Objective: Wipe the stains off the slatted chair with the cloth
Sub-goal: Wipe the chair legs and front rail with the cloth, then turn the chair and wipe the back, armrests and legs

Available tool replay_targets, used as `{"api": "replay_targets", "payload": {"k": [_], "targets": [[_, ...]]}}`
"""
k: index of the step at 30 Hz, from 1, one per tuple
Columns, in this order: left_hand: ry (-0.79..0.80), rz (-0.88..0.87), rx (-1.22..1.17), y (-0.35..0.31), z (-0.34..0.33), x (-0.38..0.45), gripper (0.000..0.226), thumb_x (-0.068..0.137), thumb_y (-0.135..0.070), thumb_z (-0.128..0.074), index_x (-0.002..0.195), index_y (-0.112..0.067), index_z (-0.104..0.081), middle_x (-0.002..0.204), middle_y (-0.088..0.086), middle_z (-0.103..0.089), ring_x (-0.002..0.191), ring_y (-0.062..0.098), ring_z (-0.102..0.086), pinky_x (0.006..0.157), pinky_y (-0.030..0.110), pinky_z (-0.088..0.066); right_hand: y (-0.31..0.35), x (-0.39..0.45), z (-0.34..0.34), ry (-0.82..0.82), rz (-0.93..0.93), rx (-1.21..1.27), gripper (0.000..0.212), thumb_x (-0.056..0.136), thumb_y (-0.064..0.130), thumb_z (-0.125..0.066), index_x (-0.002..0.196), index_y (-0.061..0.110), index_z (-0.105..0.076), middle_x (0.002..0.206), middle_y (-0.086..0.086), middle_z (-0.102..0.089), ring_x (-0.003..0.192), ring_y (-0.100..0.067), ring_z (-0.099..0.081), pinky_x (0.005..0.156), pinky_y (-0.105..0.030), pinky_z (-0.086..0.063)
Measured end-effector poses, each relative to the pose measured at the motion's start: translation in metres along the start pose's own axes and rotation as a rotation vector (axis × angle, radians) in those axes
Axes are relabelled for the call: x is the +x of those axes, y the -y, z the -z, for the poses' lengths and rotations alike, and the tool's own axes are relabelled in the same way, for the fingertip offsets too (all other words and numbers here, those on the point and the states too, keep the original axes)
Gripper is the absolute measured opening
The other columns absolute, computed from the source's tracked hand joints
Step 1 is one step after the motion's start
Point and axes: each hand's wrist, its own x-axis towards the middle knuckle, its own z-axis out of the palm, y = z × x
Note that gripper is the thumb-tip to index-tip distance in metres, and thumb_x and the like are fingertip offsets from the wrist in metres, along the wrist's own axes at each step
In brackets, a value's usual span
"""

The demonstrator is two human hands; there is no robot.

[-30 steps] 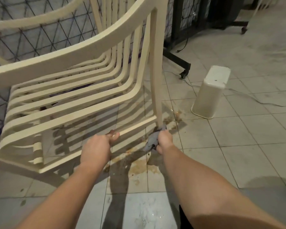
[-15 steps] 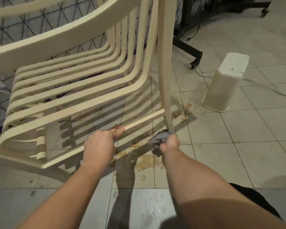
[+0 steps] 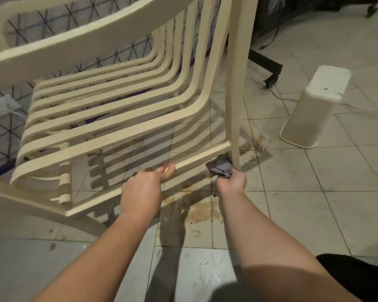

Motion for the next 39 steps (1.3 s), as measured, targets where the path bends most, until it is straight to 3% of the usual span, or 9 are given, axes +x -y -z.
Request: {"api": "replay_targets", "payload": {"k": [4, 6, 9, 13, 17, 22, 25, 35, 39], "targets": [[0.018, -0.014, -0.01, 0.0, 0.001, 0.001, 0.09, 0.088, 0.008, -0.054, 0.146, -0.058, -0.036, 0.141, -0.009, -0.061, 0.115, 0.024, -0.067, 0.086, 0.04, -0.06, 0.003, -0.036, -0.026, 0.068, 0.017, -0.024, 0.079, 0.096, 0.002, -0.045, 0.156, 0.014, 0.005, 0.146, -0.017, -0.037, 0.116, -0.031, -0.059, 0.097, -0.047, -0.052], [0.023, -0.016, -0.013, 0.0, 0.001, -0.001, 0.09, 0.089, 0.009, -0.055, 0.147, -0.057, -0.036, 0.142, -0.006, -0.06, 0.118, 0.025, -0.066, 0.089, 0.041, -0.059, 0.011, -0.06, -0.031, 0.106, 0.01, -0.076, 0.064, 0.099, 0.0, -0.039, 0.153, 0.01, -0.008, 0.131, -0.019, -0.046, 0.108, -0.027, -0.059, 0.094, -0.043, -0.052], [0.017, -0.033, -0.025, 0.0, 0.002, -0.002, 0.089, 0.09, 0.009, -0.056, 0.148, -0.054, -0.037, 0.144, -0.007, -0.059, 0.12, 0.024, -0.065, 0.092, 0.04, -0.059, 0.02, -0.093, -0.028, 0.143, -0.002, -0.124, 0.02, 0.103, 0.001, -0.033, 0.114, 0.006, -0.048, 0.103, -0.015, -0.057, 0.088, -0.024, -0.06, 0.083, -0.037, -0.051], [0.036, -0.021, -0.029, 0.0, 0.005, -0.001, 0.088, 0.09, 0.01, -0.053, 0.148, -0.055, -0.037, 0.137, -0.005, -0.064, 0.112, 0.022, -0.068, 0.086, 0.038, -0.059, 0.03, -0.113, -0.021, 0.033, 0.262, -0.375, 0.032, 0.099, -0.001, -0.038, 0.121, 0.007, -0.06, 0.113, -0.016, -0.066, 0.1, -0.031, -0.065, 0.094, -0.043, -0.053], [0.062, -0.029, -0.03, -0.001, 0.009, -0.004, 0.085, 0.092, 0.009, -0.055, 0.15, -0.051, -0.038, 0.136, 0.0, -0.065, 0.114, 0.024, -0.067, 0.095, 0.038, -0.056, 0.042, -0.142, -0.043, 0.213, 0.706, -0.954, 0.05, 0.104, 0.006, -0.038, 0.15, 0.025, -0.041, 0.147, 0.01, -0.044, 0.135, -0.01, -0.04, 0.117, -0.033, -0.027], [0.077, -0.057, -0.078, -0.002, 0.012, -0.005, 0.091, 0.087, 0.011, -0.052, 0.153, -0.048, -0.032, 0.154, -0.009, -0.048, 0.125, 0.025, -0.061, 0.103, 0.04, -0.053, 0.037, -0.152, -0.046, 0.378, 0.724, -1.342, 0.063, 0.105, 0.005, -0.033, 0.157, 0.035, -0.015, 0.162, 0.008, -0.022, 0.147, -0.018, -0.026, 0.12, -0.032, -0.019], [0.101, -0.101, -0.072, -0.003, 0.016, -0.009, 0.09, 0.087, 0.008, -0.051, 0.157, -0.043, -0.026, 0.161, -0.011, -0.036, 0.134, 0.023, -0.054, 0.115, 0.043, -0.041, 0.038, -0.16, -0.051, 0.339, 0.695, -1.351, 0.062, 0.105, 0.006, -0.03, 0.157, 0.034, -0.013, 0.162, -0.001, -0.025, 0.144, -0.026, -0.032, 0.12, -0.041, -0.025], [0.156, -0.107, -0.046, -0.002, 0.017, -0.005, 0.078, 0.095, -0.004, -0.052, 0.157, -0.042, -0.023, 0.161, -0.01, -0.037, 0.139, 0.018, -0.047, 0.119, 0.044, -0.034, 0.077, -0.239, -0.176, 0.576, 1.546, -1.179, 0.068, 0.098, 0.0, -0.033, 0.158, 0.024, -0.01, 0.165, 0.011, -0.009, 0.152, -0.011, -0.006, 0.123, -0.027, -0.004], [0.201, -0.111, -0.039, -0.005, 0.025, -0.004, 0.074, 0.097, -0.008, -0.049, 0.158, -0.041, -0.023, 0.16, -0.009, -0.038, 0.138, 0.019, -0.048, 0.118, 0.047, -0.035, 0.081, -0.228, -0.177, 0.589, 1.607, -1.252, 0.072, 0.096, -0.001, -0.034, 0.158, 0.028, -0.01, 0.165, 0.016, -0.006, 0.152, -0.009, -0.008, 0.123, -0.028, -0.009]]}}
